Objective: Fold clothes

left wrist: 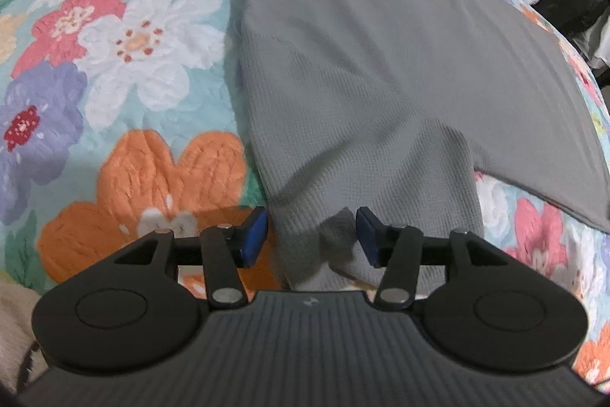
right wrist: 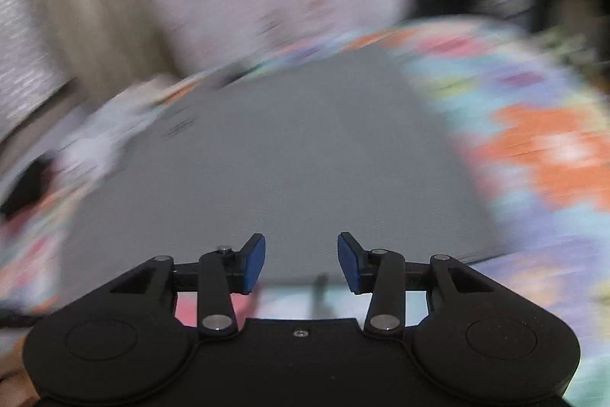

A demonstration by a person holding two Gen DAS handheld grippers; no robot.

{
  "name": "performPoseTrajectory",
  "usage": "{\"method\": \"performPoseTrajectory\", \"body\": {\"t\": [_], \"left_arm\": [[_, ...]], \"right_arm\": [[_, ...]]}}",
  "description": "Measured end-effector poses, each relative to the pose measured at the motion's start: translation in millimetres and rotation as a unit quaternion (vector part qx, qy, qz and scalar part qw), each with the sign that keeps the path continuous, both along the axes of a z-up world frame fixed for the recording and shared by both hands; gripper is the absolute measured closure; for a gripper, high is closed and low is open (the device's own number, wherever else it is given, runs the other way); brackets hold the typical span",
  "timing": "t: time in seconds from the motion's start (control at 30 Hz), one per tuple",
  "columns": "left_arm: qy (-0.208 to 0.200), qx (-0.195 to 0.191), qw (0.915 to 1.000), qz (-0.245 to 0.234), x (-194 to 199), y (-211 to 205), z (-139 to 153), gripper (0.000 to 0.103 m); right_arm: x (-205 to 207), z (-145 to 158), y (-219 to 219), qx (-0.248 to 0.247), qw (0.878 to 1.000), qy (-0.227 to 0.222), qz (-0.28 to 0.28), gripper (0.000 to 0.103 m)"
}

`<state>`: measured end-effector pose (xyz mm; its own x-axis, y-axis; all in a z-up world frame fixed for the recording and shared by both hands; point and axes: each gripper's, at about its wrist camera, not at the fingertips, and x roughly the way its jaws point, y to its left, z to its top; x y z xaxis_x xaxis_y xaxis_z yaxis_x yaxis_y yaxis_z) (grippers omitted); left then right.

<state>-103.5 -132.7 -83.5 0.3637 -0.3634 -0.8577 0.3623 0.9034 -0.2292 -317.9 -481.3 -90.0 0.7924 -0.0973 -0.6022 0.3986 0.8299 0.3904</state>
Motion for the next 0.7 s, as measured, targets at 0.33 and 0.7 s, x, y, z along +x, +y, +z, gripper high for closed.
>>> {"method": "performPoseTrajectory", "body": {"t": [0.33, 0.7], "left_arm": [[0.008, -0.014, 0.9998, -0.007, -7.6, -3.0, -13.0, 0.062], [-0.09, -0.002, 0.9931, -0.075, -40.1, -2.4, 31.0, 0.094]], "right_arm": [[106.1, -46.5, 127.6, 0.042, 0.956, 0.067, 0.282, 0.045], [89.4, -23.8, 115.8, 0.119, 0.95, 0.006, 0.29, 0.097]]}}
